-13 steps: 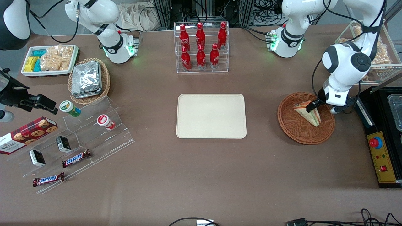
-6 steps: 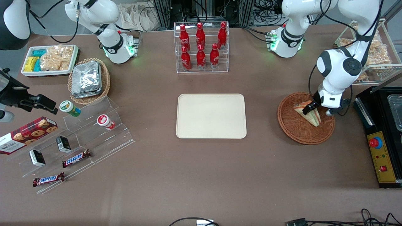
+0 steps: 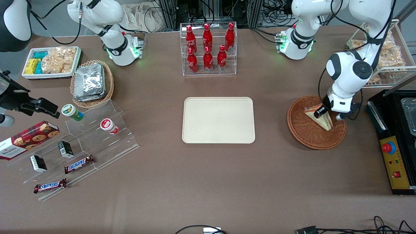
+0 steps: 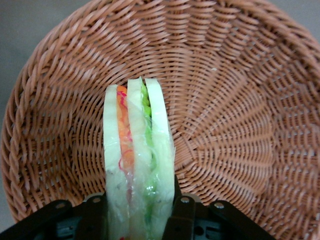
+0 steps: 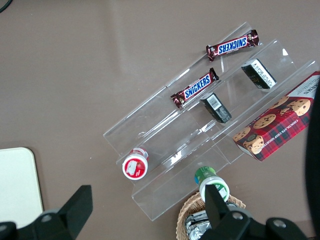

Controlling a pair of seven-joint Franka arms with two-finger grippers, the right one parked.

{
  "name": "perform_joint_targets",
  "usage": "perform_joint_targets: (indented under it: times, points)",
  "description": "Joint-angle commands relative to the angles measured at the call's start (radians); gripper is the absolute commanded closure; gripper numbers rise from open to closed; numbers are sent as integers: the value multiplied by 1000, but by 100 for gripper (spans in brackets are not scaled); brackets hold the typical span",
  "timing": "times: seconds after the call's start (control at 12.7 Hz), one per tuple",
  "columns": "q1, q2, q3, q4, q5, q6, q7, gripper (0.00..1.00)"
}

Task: Place sandwich from basket to tray
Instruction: 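Close the left gripper on the sandwich and lift it from the basket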

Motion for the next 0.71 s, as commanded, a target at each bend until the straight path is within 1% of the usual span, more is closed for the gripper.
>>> perform_joint_targets:
  times: [0.0,0.24,0.39,0.63]
  points:
    - [-15,-78,-10,31,7,-102,-13,100]
    - [-14,-141,-70,152,12,-339,22,100]
    - [-14,-169,-116,231,24,-451,34,100]
    - [-14,-170,-219,343,24,-571,22,100]
